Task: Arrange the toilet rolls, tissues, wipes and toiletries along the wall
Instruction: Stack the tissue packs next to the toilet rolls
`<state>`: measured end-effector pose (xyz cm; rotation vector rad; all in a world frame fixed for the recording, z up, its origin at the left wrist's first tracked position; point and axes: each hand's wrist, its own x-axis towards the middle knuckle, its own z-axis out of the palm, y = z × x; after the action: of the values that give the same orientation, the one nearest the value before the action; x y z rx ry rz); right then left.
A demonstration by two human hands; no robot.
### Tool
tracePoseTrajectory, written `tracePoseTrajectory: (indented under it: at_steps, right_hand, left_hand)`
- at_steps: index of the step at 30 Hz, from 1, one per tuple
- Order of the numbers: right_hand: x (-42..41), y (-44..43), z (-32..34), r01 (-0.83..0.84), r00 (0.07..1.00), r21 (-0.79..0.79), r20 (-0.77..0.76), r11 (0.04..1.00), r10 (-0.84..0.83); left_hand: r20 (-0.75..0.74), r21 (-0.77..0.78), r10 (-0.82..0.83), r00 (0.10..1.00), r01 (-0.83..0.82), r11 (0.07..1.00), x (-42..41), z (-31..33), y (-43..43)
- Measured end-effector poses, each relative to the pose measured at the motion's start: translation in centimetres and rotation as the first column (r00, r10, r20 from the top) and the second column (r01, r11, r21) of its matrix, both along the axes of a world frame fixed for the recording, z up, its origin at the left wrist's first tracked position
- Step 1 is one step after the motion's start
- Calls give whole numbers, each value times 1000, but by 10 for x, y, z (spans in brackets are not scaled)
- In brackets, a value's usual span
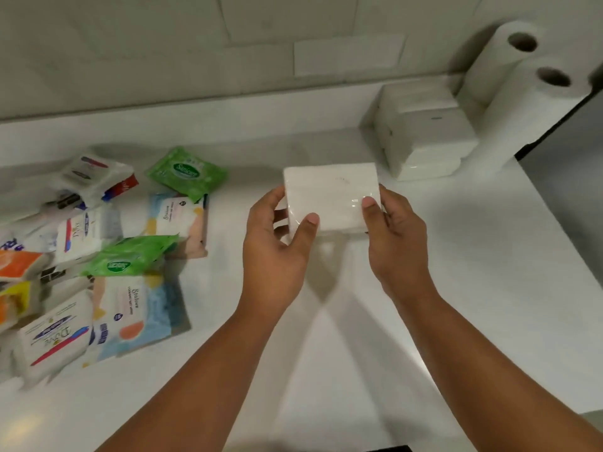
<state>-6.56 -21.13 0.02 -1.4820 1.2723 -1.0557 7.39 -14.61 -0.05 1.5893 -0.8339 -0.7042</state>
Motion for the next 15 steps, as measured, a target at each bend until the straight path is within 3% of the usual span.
tracePoseTrajectory:
  at_steps: [3,10,15]
  right_hand:
    - [-33,-44,6,79,995,-11,59,997,-78]
    - [-83,-137,23,60,995,-223,-61,973,-75]
    - [-96,-213,21,51,985,-191,-155,980,-81]
  left_hand:
    - [15,6,-82,997,82,997,-33,3,-51]
    - [115,-61,-134,984,142,988,-78,16,-156]
    - [180,-35,-121,976,130,991,-89,19,-231]
